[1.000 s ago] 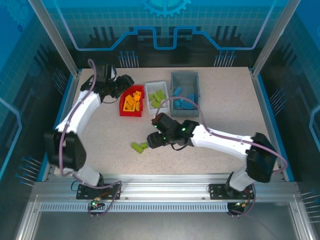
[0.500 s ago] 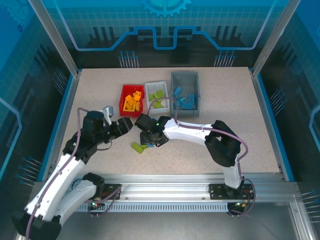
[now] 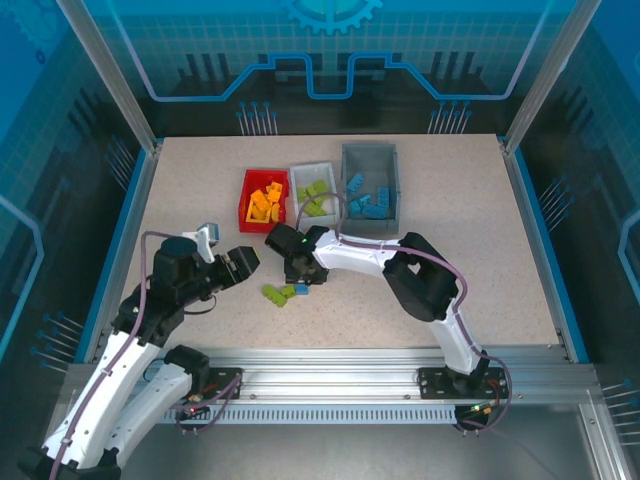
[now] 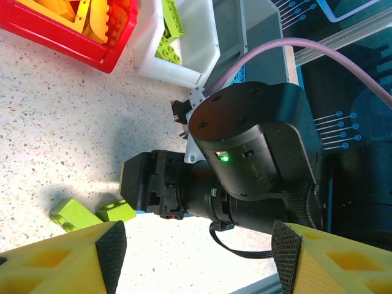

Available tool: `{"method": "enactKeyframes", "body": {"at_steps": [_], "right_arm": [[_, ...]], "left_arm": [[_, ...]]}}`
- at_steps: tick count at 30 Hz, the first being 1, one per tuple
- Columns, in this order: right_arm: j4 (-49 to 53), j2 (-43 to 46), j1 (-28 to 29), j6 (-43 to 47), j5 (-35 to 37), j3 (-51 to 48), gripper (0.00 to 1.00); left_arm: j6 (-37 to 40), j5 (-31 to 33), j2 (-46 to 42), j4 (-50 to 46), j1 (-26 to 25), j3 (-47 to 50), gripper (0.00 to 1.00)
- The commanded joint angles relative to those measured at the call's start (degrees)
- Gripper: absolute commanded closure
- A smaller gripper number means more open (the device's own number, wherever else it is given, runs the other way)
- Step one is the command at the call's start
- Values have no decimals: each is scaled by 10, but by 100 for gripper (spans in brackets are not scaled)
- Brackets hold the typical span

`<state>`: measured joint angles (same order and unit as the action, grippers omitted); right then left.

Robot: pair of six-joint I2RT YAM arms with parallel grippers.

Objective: Sort the legos into containers by color

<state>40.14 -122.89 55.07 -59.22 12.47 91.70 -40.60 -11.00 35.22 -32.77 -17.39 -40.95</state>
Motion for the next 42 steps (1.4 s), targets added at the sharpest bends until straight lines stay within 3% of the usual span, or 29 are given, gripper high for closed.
{"method": "enactKeyframes", "body": {"at_steps": [1,4,7,11,16,20,23,29,35,42], "right_arm": [[20,-8,-5,-13,6,5,58],[20,-7,-5,-12,8,2,61],[20,5,-6,-11,17,-4,74],[19,74,-4,12,63,-32,84],[29,197,-31,76,145,-82,84],[14,230,-103,150,143,-89,85],[0,203,-163,214,127,-45,85],[16,68,-254,298,101,118,87],[50,-62,-304,318,89,268,87],[95,-160,-335,315,67,380,85]], "left_arm": [[-10,-10,4,-5,-2,-2,32],[-12,-14,8,-3,-2,-1,32],[-11,-16,10,-2,-2,-3,32],[-16,-27,16,7,-3,-8,33],[-35,-68,60,54,-12,-28,33],[-38,-59,124,101,-56,-62,33],[-34,-27,179,135,-99,-95,33],[11,79,294,149,-190,-185,33],[30,126,367,155,-228,-234,33],[26,145,373,152,-248,-226,33]]}}
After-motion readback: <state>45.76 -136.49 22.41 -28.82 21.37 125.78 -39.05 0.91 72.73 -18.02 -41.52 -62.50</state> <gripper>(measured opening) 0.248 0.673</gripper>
